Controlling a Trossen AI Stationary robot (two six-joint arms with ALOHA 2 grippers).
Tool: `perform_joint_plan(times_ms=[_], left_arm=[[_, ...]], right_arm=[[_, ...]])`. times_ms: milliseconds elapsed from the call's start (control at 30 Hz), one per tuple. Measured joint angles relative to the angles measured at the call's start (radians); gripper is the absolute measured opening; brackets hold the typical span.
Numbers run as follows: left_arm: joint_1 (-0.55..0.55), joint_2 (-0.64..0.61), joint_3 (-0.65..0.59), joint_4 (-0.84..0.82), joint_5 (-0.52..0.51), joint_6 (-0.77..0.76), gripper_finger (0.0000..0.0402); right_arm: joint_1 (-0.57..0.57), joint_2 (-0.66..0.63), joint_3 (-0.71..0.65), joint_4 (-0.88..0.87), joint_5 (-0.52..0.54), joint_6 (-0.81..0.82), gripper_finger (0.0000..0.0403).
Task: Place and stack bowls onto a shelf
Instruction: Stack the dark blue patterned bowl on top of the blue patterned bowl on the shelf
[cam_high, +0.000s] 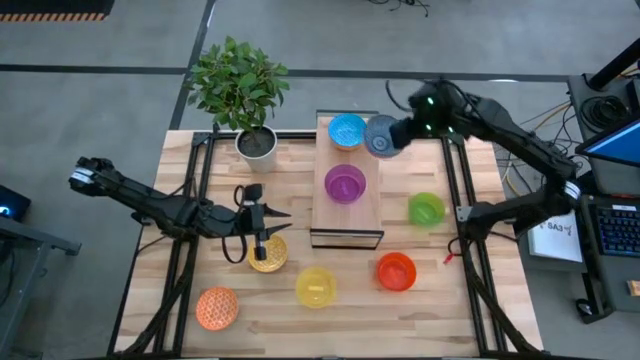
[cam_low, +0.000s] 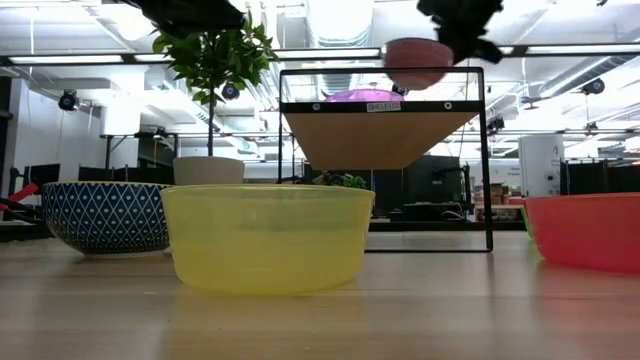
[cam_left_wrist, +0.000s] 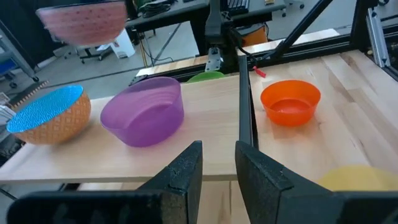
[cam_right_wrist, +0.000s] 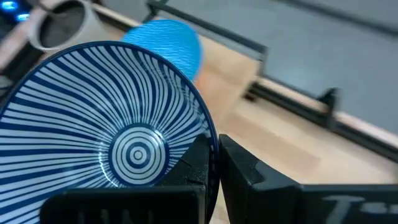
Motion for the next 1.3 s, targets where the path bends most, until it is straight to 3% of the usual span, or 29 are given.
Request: perform_joint_plan(times_ms=[233, 333, 533, 733, 1300], left_arm=[[0.0, -0.013, 0.0, -0.022, -0.001, 0.013, 0.0079], [0.0, -0.02, 0.0, -0.043, -0.001, -0.005, 0.0079], [0.0, -0.025, 0.0, -0.079, -0.001, -0.045, 0.0079], [0.0, -0.025, 0.0, -0.087, -0.001, -0.055, 0.0079], [0.0, -0.025, 0.0, -0.09, 0.0, -0.056, 0.0079]], right_arm=[[-0.088, 0.23, 0.182, 0.002, -0.25, -0.009, 0.0013], [-0.111, 0.326, 0.254, 0.0, -0.302, -0.01, 0.0013], [-0.135, 0.492, 0.414, -0.082, -0.304, -0.061, 0.0013], [-0.14, 0.603, 0.564, -0.189, -0.214, -0.118, 0.0013], [-0.133, 0.644, 0.587, -0.185, -0.167, -0.168, 0.0013]])
